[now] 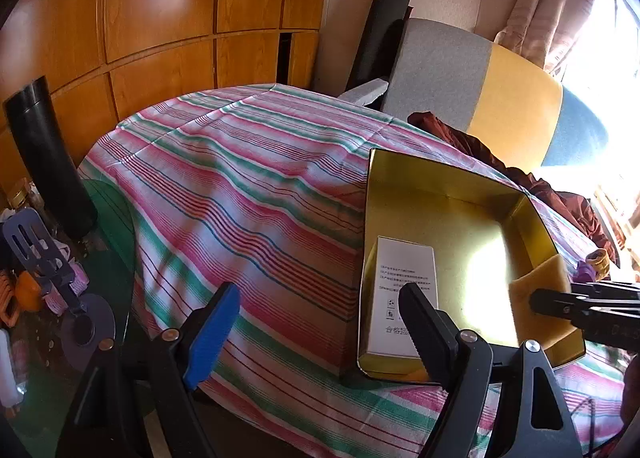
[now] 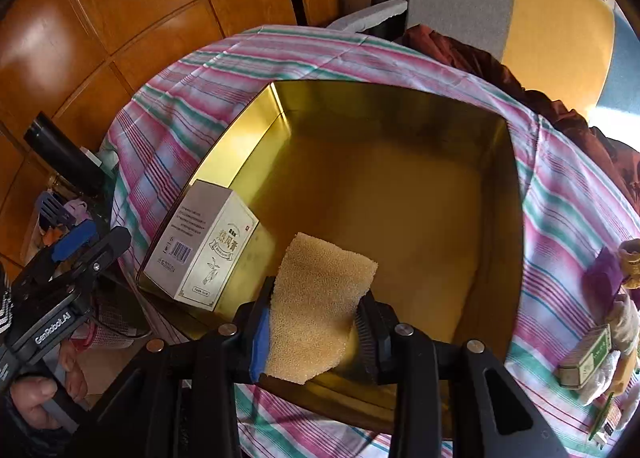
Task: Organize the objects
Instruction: 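Lower the yellow sponge into the gold tray beside the white box, open right tool, then move both tools back from the tray to the items on the table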
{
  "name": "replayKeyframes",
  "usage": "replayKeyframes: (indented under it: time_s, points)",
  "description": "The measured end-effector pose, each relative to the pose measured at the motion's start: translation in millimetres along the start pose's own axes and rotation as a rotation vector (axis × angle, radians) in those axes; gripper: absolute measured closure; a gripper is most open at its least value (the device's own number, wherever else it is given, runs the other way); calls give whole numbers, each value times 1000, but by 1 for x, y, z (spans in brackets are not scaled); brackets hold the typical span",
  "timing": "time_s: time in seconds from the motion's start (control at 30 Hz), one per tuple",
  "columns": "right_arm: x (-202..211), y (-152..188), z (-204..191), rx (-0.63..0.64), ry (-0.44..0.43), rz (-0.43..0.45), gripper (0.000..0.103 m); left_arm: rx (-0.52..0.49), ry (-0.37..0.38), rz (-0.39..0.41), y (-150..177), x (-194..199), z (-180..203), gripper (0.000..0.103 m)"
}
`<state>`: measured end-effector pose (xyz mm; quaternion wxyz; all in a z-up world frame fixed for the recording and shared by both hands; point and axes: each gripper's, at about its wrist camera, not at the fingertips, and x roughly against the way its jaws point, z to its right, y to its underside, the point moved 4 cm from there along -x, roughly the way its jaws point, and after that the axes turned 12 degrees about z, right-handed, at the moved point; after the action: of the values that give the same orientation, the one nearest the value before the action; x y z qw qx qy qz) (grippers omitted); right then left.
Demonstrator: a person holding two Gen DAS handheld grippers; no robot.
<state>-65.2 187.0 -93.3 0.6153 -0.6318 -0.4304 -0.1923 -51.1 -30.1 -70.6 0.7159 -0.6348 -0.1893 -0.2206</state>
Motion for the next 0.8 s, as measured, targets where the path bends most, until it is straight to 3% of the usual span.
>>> replayKeyframes:
  time_s: [0.17, 0.27, 0.3, 0.33, 0.5, 0.8]
  points:
    - [-26, 2, -22, -63, -115, -30, 58, 20, -7, -16, 6, -3, -8, 20]
    - [-29, 3, -31, -126, -236, -32, 40, 27, -3, -16, 6, -3, -9, 18]
    - [-28, 4, -32, -136, -260, -25, 28, 26, -1, -12, 6, -2, -8, 17]
    - [-26, 4, -31, -141, -265, -14, 24, 24, 1, -7, 5, -1, -8, 17]
    - [-6, 4, -17, -139, -203, 56, 24, 13, 15, 8, 0, 3, -1, 16]
    - [32, 8, 22, -111, 1, 159, 20, -49, 47, 27, -6, 13, 25, 14]
